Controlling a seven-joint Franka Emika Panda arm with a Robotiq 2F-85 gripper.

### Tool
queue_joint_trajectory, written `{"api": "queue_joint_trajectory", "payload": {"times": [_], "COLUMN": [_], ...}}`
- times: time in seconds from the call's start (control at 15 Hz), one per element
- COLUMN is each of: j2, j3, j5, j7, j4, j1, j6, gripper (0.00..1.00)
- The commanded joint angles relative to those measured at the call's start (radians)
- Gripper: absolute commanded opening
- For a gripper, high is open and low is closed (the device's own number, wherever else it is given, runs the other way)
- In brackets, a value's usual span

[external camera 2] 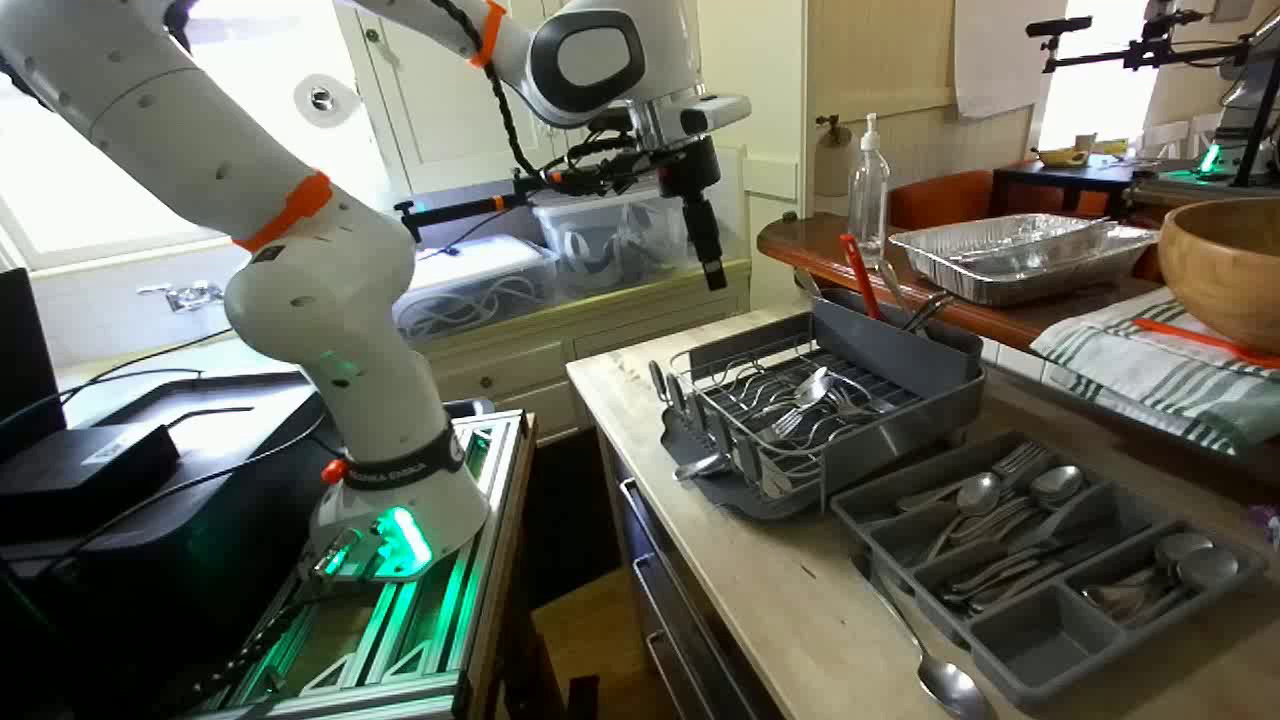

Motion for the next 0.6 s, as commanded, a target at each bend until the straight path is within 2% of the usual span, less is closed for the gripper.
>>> {"api": "queue_joint_trajectory", "payload": {"times": [0.0,0.4,0.53], "j2": [0.001,0.001,0.026], "j3": [-0.015,-0.015,-0.036], "j5": [-0.011,-0.011,0.002], "j7": [0.008,0.008,-0.02], "j4": [0.001,0.001,0.013], "j1": [0.015,0.015,0.018], "j6": [-0.003,-0.003,0.008], "gripper": [1.0,1.0,1.0]}}
